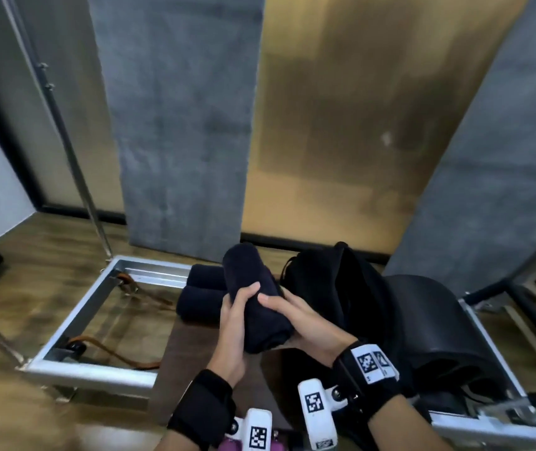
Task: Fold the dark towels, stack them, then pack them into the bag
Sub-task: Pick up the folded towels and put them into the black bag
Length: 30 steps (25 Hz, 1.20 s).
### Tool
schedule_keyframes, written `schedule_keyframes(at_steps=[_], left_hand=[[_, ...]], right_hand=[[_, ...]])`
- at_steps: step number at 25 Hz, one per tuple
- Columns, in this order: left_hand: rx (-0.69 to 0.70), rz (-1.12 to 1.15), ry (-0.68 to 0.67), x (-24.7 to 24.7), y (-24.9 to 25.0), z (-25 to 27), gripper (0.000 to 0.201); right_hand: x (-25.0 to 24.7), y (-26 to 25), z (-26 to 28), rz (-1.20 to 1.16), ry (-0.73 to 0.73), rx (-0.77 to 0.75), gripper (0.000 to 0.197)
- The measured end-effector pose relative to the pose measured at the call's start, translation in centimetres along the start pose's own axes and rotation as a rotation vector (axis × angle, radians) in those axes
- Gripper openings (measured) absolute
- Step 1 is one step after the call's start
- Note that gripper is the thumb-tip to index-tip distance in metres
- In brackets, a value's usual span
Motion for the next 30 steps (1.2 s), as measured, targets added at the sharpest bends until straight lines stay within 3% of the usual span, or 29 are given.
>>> schedule_keyframes(at_steps=[2,6,8,12,14,16,19,22,25,28,30], left_hand=[[0.032,-0.011,-0.101,4.3,0.5,0.2,0.071],[0.110,-0.198,-0.335,12.3,-0.1,0.5,0.066],[0.275,-0.492,-0.388,15.0,-0.5,0.4,0.056],[0.659,-1.358,-0.258,16.3,-2.5,-0.5,0.045],[0.605,-1.654,-0.254,16.3,-4.7,-1.3,0.034],[0.454,-1.851,-0.259,16.2,-6.2,-2.2,0.044],[0.412,-1.925,-0.271,17.1,-6.6,-3.0,0.070],[0.411,-1.903,-0.280,18.1,-6.7,-3.5,0.086],[0.409,-1.904,-0.278,18.3,-6.7,-3.9,0.089],[0.398,-1.892,-0.288,18.7,-6.8,-3.9,0.089],[0.372,-1.869,-0.298,19.1,-6.9,-3.9,0.094]], right_hand=[[-2.0,-3.0,2.5,0.029,0.025,-0.055,0.046],[-7.5,-7.5,7.5,0.143,0.250,-0.139,0.032],[-10.4,-8.4,9.6,0.207,0.338,-0.130,0.028],[-16.7,-6.5,11.0,0.341,0.422,0.072,0.030],[-19.1,-4.2,10.4,0.369,0.405,0.236,0.038],[-20.7,-2.1,9.1,0.380,0.356,0.343,0.048],[-21.9,-0.2,6.3,0.395,0.326,0.399,0.050],[-23.4,-0.1,3.7,0.350,0.450,0.330,0.034],[-24.8,-0.8,1.9,0.398,0.590,0.206,0.025],[-25.7,-0.3,0.2,0.792,0.659,0.194,0.050],[-25.2,0.8,-1.1,1.021,0.677,0.271,0.067]])
Point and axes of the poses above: each hand's wrist, its own z-axis away from the middle knuckle, its own x-axis out of the palm, y = z × x, the point moved 6 cm from there along -z, towards the middle knuckle
